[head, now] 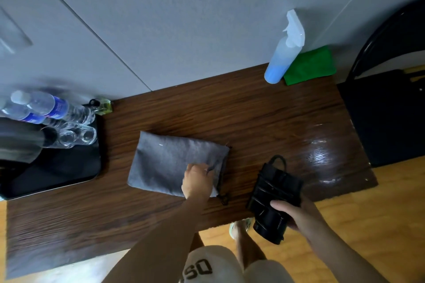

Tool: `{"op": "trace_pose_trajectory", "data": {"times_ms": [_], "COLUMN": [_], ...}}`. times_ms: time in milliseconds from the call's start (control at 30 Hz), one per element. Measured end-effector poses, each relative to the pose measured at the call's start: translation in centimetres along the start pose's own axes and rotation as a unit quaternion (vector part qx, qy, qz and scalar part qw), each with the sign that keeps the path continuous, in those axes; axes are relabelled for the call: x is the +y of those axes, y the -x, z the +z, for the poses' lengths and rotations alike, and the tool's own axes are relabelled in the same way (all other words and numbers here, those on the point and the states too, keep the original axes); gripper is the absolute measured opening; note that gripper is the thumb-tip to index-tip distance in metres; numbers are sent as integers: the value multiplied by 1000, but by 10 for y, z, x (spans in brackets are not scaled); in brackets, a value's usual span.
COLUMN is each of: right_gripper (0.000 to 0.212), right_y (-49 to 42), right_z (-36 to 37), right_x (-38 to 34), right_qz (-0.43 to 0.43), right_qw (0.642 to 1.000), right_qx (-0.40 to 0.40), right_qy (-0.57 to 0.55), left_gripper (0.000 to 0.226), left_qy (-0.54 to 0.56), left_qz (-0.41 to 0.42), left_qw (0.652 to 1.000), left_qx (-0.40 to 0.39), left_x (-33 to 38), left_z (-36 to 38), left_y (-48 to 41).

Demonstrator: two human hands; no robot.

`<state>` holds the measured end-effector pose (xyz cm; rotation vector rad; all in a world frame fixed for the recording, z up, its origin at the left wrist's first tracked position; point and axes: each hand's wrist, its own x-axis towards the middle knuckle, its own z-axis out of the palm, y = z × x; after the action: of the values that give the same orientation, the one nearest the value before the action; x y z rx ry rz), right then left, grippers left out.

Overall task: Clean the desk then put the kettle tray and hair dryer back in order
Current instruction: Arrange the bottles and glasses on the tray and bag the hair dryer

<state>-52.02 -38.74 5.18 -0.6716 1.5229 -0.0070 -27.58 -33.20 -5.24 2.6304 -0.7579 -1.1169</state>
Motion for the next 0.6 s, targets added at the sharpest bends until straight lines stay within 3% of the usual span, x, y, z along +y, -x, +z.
{"op": "trace_pose_trajectory", "data": {"times_ms": [67, 233, 467, 600], "right_gripper": [29, 42, 61, 72], "right_y": [-2, -6, -2, 8], "right_z": [7, 34, 87, 113], "right_x": [-3, -19, -35, -32], "right_qz": [-9, -33, -54, -61], "right_qw": [997, 957, 834, 778], "right_qx": [-13, -41, -47, -47], "right_qy": [80, 284, 547, 624], "left_gripper": [14, 17, 20, 23], "left_qy": [34, 72, 96, 33], "left_qz": [2, 47, 83, 106], "left_qw": [999, 995, 988, 990], "left_qx": [21, 42, 89, 82], "left_x": [-3, -13, -18, -19], "left_z": [-13, -42, -70, -73], "left_y": [9, 38, 70, 82]}}
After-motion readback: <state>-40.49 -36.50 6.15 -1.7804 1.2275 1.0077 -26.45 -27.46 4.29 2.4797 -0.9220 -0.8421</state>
